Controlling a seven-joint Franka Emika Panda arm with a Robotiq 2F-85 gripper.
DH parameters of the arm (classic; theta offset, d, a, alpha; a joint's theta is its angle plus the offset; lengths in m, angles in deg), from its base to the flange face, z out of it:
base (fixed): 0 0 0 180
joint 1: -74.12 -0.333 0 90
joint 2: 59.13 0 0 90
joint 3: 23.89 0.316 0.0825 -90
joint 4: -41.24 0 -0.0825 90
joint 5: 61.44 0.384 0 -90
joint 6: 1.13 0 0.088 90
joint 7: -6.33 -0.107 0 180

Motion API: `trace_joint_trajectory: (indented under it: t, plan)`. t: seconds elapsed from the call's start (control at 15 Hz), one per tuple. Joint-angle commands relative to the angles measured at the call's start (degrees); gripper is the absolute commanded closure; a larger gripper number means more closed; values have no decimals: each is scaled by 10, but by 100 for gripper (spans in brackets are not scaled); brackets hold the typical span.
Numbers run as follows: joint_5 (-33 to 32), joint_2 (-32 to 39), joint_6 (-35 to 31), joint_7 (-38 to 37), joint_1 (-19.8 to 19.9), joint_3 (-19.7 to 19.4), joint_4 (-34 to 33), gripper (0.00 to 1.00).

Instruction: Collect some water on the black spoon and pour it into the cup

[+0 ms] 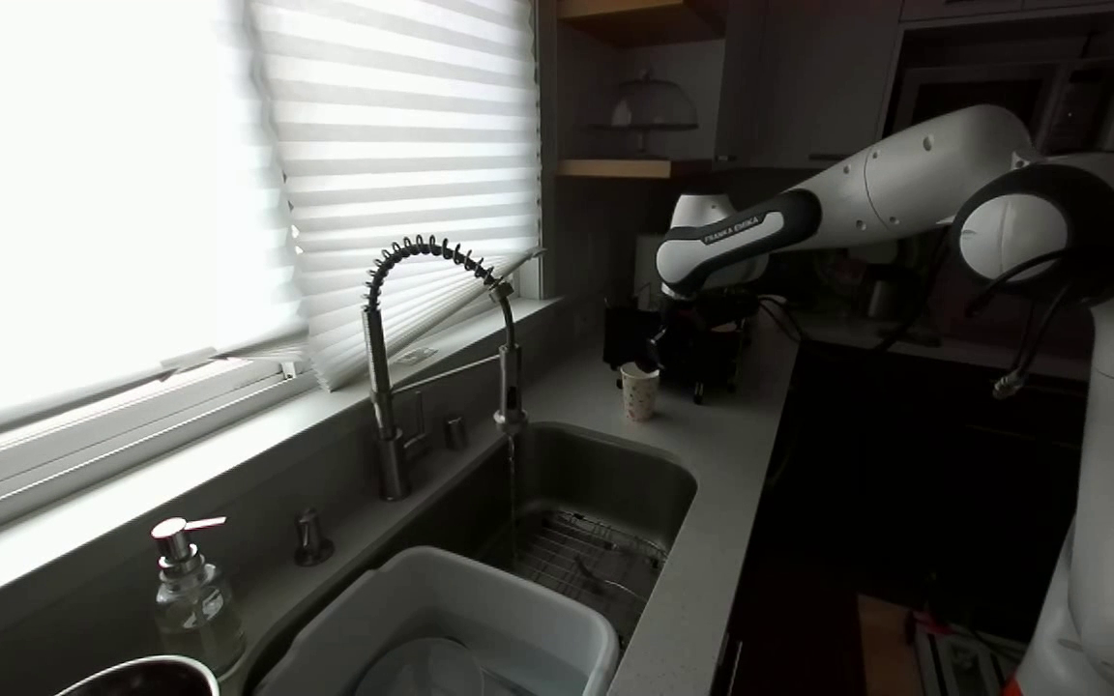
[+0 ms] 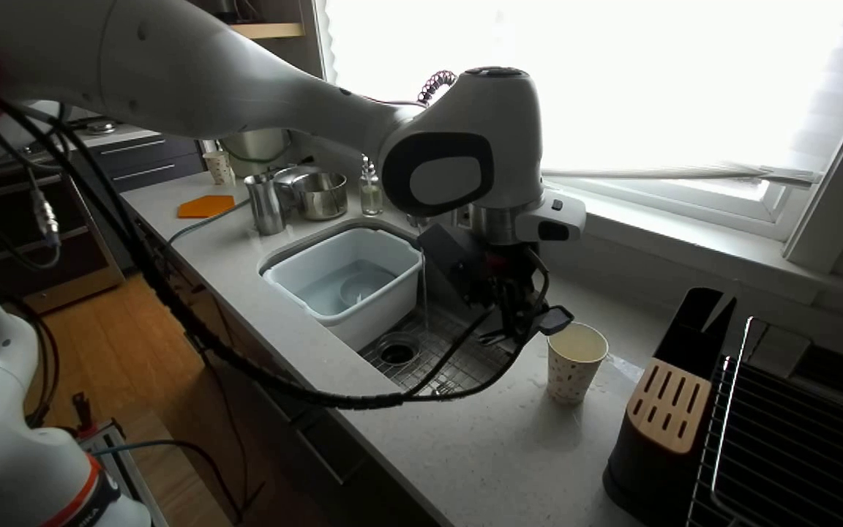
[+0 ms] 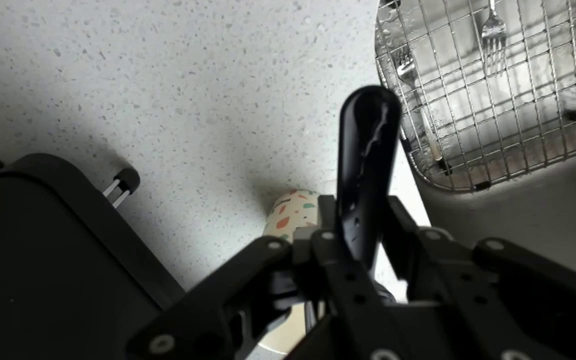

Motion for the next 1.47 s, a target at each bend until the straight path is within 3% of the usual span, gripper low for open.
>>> trace_joint_trajectory:
  t: [0.0,0.67,1.4]
  plan:
    - [4,34,27,1,12,2,-46,94]
    - [-54,67,23,-12,9,1,-80,94]
    - [-145,57,15,-35,-4,-2,-70,94]
